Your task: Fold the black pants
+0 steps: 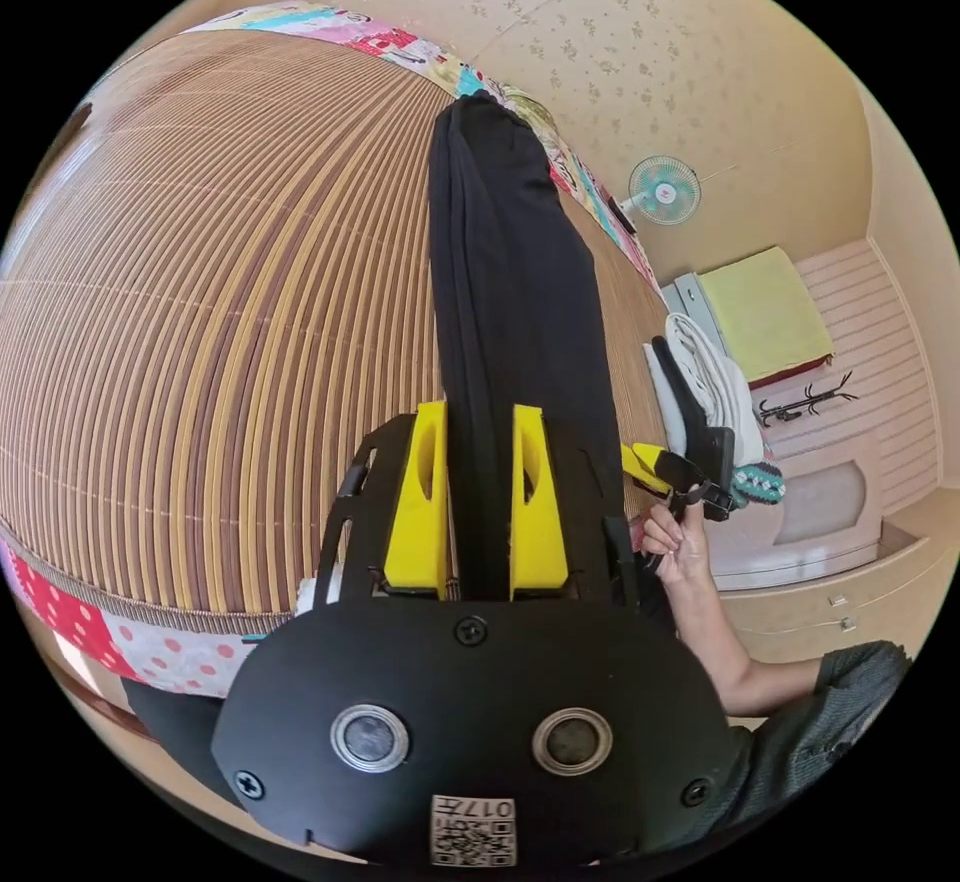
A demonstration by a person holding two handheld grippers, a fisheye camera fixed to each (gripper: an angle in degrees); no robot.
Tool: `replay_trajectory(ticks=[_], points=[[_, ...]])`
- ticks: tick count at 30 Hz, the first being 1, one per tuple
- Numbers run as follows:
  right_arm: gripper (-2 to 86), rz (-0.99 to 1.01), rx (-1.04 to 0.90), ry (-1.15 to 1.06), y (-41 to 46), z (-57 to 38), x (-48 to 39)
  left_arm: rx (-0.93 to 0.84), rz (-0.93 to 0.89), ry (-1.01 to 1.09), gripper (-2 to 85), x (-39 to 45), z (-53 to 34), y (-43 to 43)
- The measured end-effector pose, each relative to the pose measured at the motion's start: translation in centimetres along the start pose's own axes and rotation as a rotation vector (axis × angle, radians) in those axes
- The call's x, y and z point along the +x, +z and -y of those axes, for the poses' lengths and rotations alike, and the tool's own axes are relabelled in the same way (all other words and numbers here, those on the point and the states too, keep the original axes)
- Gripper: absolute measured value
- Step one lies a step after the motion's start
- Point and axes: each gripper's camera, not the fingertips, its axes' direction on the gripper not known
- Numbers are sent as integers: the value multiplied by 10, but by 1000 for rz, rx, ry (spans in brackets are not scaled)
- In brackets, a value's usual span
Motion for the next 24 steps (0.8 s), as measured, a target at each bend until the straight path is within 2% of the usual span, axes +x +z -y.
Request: replay_trajectory(ticks=[3, 7, 10, 17, 24], points=[[46, 135, 20, -37, -25, -7, 4, -61, -178, -39, 58, -25, 7, -8], [30, 240, 43, -146, -63, -32, -16, 2, -461, 45, 50, -38, -12, -42], [24, 269, 42, -281, -93, -51, -53, 38, -572, 139, 50, -22, -27, -73], [14, 189, 110, -588, -185, -85, -192, 146, -602, 376, 50, 71, -43, -163], [13, 92, 241, -938, -287, -154, -355, 295, -617, 699, 49, 209, -74, -275]])
